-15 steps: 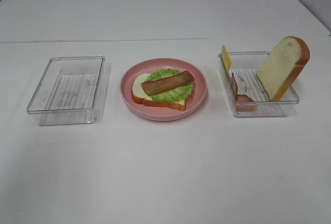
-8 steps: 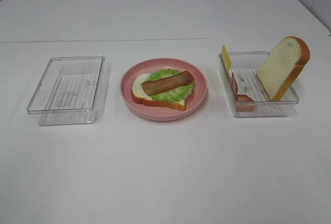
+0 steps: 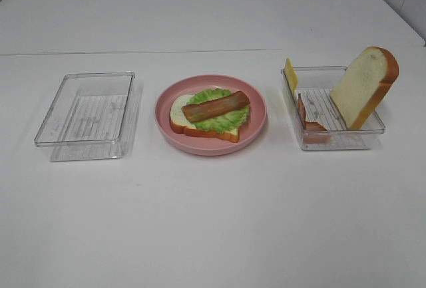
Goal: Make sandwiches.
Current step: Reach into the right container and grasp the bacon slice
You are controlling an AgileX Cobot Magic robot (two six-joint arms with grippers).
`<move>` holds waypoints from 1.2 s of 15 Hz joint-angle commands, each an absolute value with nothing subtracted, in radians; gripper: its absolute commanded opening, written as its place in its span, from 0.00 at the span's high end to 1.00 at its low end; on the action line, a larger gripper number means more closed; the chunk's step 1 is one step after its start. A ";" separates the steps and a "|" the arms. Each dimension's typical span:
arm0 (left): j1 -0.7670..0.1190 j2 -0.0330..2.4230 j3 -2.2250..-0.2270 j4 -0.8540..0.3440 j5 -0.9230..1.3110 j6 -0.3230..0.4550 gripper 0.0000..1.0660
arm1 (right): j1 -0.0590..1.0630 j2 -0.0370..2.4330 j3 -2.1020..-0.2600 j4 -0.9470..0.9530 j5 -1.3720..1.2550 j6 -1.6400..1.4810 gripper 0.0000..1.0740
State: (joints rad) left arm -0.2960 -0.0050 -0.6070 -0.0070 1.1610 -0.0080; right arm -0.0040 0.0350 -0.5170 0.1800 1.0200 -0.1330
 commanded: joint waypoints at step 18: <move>-0.295 -0.015 -0.500 -0.011 1.045 -0.007 0.27 | -0.009 1.492 -1.100 0.663 1.008 -0.483 0.38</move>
State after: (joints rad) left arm -0.2960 -0.0060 -0.5070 -0.0060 1.0560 -0.0070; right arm -0.0040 1.4620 -1.0740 0.6610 0.9850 -0.4710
